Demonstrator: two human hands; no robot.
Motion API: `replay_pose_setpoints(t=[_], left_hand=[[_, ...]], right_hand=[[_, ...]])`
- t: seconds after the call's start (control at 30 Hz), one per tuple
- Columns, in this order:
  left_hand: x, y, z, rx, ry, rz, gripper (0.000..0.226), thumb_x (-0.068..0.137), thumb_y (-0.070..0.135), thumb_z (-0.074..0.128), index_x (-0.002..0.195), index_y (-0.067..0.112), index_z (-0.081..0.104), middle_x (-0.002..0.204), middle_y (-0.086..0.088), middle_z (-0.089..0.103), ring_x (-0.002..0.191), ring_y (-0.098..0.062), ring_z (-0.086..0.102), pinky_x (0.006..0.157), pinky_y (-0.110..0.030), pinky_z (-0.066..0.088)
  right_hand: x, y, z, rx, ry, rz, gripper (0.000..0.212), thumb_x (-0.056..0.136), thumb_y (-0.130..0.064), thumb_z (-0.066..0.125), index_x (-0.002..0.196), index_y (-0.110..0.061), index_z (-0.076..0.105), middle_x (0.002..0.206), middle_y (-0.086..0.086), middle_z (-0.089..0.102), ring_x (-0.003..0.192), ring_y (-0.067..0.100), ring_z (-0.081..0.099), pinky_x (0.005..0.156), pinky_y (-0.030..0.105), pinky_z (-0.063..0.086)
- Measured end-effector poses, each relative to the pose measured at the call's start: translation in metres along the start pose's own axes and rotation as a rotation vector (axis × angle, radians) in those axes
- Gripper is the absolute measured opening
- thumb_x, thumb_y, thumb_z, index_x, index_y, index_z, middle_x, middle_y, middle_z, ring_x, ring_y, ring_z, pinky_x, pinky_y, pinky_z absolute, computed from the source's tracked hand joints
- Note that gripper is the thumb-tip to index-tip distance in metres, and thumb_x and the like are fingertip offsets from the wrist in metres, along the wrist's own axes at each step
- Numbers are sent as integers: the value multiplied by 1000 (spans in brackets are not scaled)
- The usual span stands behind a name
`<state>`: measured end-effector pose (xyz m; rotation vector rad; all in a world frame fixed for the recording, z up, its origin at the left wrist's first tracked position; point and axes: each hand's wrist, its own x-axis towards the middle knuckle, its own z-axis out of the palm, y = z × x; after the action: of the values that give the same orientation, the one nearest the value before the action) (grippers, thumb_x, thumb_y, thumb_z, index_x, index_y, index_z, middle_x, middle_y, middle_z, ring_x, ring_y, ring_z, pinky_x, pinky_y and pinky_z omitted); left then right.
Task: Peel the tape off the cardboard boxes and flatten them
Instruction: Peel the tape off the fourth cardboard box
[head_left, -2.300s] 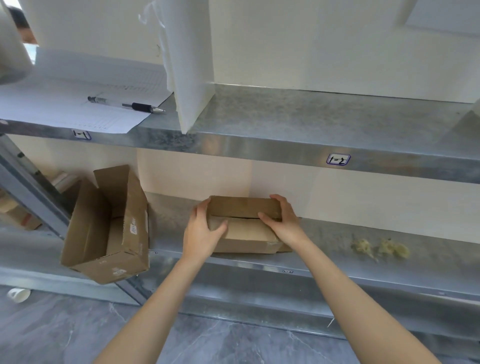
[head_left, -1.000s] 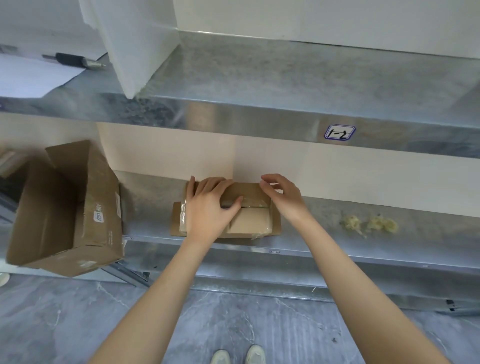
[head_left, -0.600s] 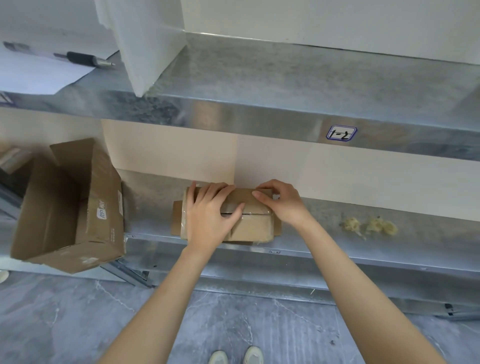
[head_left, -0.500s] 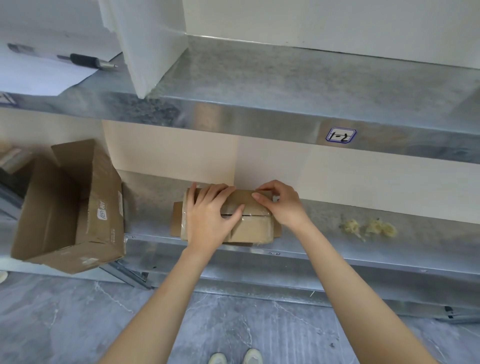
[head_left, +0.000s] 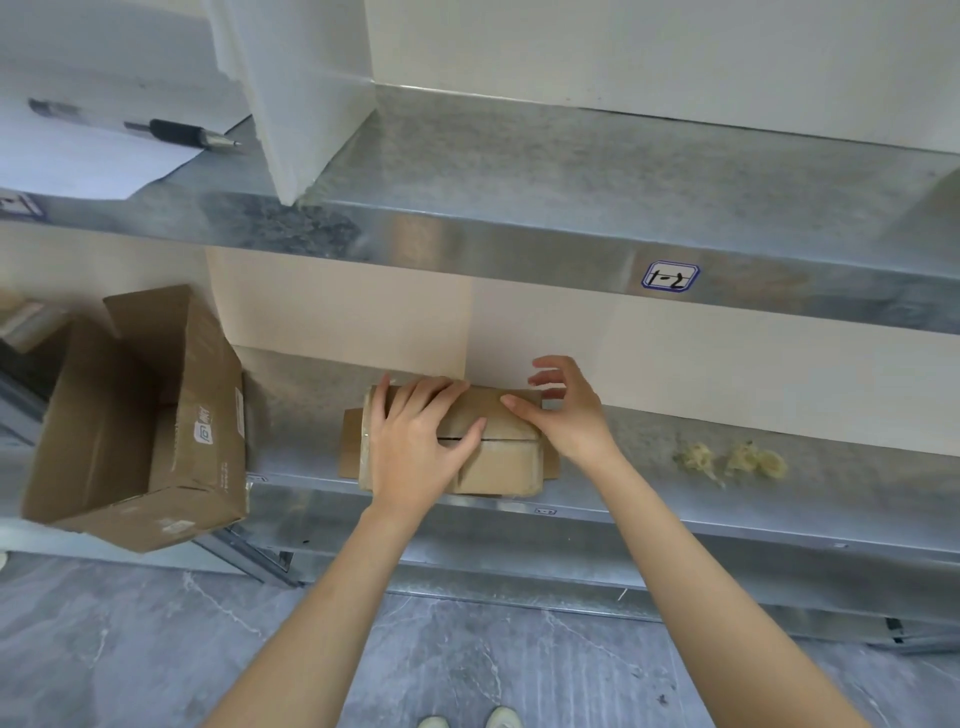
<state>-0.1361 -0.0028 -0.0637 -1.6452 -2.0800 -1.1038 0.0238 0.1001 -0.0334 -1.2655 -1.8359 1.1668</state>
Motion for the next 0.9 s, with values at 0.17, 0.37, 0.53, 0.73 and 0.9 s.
replay_pose_setpoints(t=[0.17,0.37,0.53,0.73,0.9], left_hand=[[-1,-1,1,5,19,6,34,81,45,72,107,24,74,106,7,70,100,-15,62,116,-46,28],[-1,-1,0,0,28,8,33,80,44,73,106,23,75,106,7,70,99,-15,63,115,-46,29],[0,-1,1,-1,21,2,34,80,44,73,106,23,75,106,6,70,100,-16,63,115,-46,28],[1,-2,2,-1,7,-5,34,80,45,73,107,24,75,108,7,70,103,-15,63,115,-47,29],[4,-3,3,-5,-7,-21,35,79,46,72,107,25,74,109,7,70,104,-15,63,115,-45,28]], right_hand=[[-4,3,-5,-69,-46,-74,17,92,-27,66,106,-19,70,106,-10,67,92,-5,59,72,4,40],[-1,3,-7,-126,-52,-56,16,96,-24,59,102,-12,68,103,-6,67,89,5,59,71,0,37],[4,3,-5,-94,-31,-10,12,93,-22,64,98,-11,62,99,-6,64,87,8,58,66,0,37],[6,2,-4,-48,10,38,19,88,-22,71,87,-17,53,96,-3,65,84,8,59,69,13,42],[2,0,-4,1,110,1,34,81,-22,78,103,-21,52,90,-7,59,77,4,60,73,22,49]])
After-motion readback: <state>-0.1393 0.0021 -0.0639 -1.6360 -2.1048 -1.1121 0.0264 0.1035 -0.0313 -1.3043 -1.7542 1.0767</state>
